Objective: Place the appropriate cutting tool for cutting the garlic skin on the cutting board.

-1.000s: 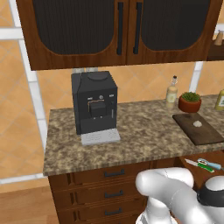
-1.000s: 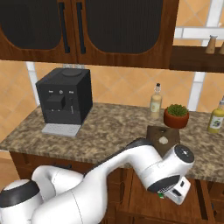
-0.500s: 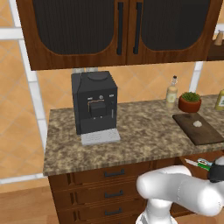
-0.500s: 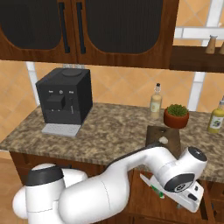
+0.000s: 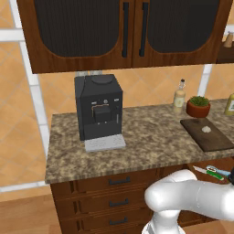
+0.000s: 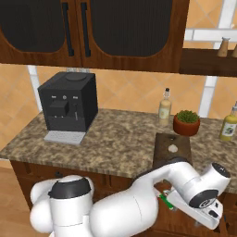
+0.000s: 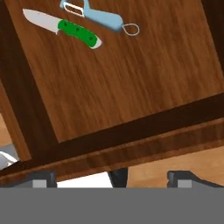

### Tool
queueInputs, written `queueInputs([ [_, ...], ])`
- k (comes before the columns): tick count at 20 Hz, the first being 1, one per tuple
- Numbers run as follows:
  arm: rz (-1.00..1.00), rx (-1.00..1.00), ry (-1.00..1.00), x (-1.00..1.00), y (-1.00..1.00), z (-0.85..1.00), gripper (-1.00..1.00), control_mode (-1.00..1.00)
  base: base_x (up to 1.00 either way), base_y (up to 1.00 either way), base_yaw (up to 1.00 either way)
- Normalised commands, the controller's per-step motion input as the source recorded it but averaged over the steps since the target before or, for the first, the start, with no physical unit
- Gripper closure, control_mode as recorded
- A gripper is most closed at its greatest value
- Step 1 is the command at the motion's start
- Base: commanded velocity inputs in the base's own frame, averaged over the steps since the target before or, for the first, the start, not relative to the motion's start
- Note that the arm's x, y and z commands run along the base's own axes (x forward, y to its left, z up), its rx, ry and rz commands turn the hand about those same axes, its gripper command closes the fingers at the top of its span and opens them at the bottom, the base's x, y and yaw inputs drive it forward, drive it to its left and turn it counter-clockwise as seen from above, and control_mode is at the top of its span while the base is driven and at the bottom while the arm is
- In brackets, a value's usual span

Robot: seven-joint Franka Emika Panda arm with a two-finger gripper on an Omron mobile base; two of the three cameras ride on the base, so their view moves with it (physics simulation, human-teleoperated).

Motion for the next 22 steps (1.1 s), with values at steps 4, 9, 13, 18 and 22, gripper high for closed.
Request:
queueInputs([
  [4, 0.06, 0.00, 0.02, 0.31, -0.02, -0.29, -1.00, -1.00, 0.00, 0.00, 0.00],
  [9, 0.07, 0.00, 0.03, 0.02, 0.00, -0.65, -1.00, -1.00, 0.00, 0.00, 0.00],
  [13, 0.05, 0.02, 0.00, 0.04, 0.00, -0.65, -1.00, -1.00, 0.00, 0.00, 0.00],
  [18, 0.09, 0.00, 0.01, -0.20, -0.01, -0.55, -1.00, -1.00, 0.00, 0.00, 0.00],
  [22, 0.06, 0.00, 0.06, -0.77, 0.00, -0.49, -1.00, -1.00, 0.00, 0.00, 0.00],
])
